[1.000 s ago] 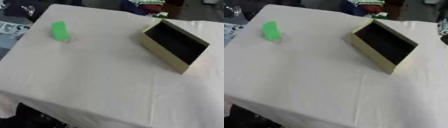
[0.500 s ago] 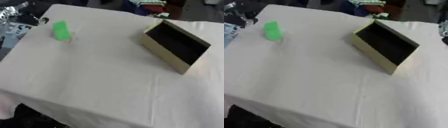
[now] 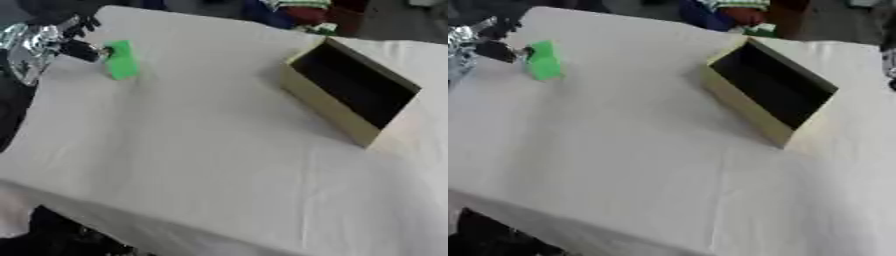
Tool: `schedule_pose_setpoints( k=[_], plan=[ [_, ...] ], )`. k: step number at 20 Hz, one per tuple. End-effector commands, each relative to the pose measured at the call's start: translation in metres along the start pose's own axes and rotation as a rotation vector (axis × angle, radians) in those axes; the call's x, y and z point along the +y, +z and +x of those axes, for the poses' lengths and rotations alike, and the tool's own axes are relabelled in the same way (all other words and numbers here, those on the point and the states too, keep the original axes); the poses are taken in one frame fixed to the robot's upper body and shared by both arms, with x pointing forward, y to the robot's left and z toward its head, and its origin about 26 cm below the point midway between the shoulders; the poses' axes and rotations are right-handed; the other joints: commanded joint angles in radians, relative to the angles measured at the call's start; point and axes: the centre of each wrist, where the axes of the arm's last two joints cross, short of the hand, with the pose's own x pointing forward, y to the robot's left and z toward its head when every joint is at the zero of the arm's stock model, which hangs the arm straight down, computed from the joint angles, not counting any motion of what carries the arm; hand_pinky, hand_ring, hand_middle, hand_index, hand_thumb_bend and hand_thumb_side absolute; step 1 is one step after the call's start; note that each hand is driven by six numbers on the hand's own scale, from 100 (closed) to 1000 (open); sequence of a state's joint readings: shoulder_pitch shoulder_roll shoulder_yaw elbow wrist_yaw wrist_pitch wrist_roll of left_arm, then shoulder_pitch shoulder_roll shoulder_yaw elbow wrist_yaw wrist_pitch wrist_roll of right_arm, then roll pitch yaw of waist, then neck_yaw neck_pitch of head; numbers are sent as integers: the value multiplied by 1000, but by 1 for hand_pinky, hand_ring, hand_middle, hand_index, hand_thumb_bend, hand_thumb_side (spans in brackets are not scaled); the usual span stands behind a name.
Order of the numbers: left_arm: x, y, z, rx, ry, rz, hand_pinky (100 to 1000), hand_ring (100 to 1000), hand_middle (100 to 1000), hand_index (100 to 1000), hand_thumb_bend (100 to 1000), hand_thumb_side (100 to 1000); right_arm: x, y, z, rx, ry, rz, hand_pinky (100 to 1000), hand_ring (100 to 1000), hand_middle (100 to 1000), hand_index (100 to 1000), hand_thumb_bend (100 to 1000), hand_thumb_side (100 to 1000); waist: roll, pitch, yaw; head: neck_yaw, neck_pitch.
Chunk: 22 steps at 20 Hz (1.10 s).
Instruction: Pick up objects on the table and place them in the box.
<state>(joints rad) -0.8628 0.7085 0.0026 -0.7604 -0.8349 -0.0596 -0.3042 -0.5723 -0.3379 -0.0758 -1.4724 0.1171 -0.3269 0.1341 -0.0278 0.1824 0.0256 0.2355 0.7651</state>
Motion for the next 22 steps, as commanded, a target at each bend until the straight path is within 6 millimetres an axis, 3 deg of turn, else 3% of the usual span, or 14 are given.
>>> schedule_pose_setpoints(
  k=[1,12,18,22],
  plan=[
    [12,1,-2,15,-6,40,781,777,789,898,375,456,-6,-8,6,-28,14,-1,626,847,615,808,100,397,1,-13,-1,3,5],
    [-1,-2,-2,24,18,-12,776,768,782,895,415,498,-5,-7,6,-27,7,-3,626,848,614,807,100,408,-1,-6,-6,6,5],
    [-7,-3,-3,44,21,-57,774,760,777,897,379,545,-5,-7,5,-26,6,-3,626,848,613,807,100,404,-2,-3,-7,7,5],
    [-10,-3,-3,55,19,-78,763,738,751,881,358,531,-5,-7,6,-26,5,-3,626,848,613,807,100,405,-2,-2,-8,8,5]
  ],
)
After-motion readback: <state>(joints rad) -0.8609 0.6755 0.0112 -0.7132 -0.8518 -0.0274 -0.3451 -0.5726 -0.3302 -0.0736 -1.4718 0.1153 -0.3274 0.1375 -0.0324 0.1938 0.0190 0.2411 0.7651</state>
